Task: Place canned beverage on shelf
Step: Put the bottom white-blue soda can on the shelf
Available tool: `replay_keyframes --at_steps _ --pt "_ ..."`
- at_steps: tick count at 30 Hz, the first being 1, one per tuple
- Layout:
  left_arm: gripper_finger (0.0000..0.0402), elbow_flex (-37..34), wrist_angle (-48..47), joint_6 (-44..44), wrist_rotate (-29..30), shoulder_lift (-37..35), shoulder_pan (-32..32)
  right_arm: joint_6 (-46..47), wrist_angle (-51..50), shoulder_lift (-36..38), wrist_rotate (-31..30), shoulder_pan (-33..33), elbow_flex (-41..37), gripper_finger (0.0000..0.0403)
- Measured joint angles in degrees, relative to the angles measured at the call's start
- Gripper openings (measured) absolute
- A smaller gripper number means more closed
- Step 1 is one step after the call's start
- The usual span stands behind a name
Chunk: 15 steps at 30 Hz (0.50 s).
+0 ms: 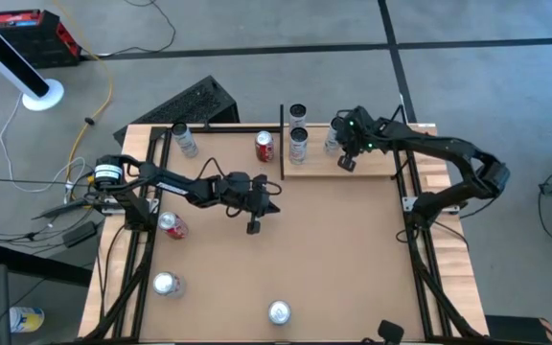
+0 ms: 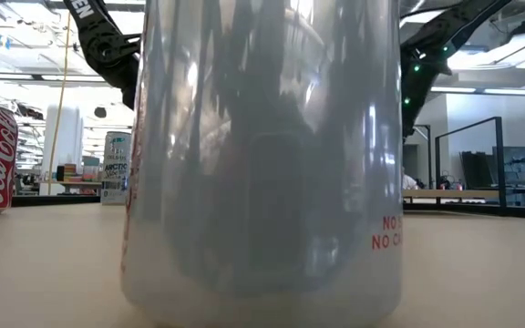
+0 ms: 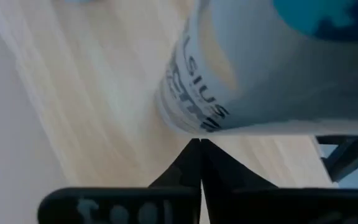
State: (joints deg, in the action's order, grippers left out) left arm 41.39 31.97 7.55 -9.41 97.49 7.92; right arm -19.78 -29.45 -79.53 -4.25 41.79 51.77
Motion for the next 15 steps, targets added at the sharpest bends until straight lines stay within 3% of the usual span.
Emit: replay_keyframes --at_steps 11,15 --pt "0.0 0.0 0.04 0.07 1.09 0.0 -0.32 -4.71 6.02 -0.45 -0.05 3.46 -0.11 0.002" --pt "0.0 0.0 0.02 0.09 1.14 0.0 -0.32 -4.67 7.99 -0.45 2.69 4.29 -0.11 0.0019"
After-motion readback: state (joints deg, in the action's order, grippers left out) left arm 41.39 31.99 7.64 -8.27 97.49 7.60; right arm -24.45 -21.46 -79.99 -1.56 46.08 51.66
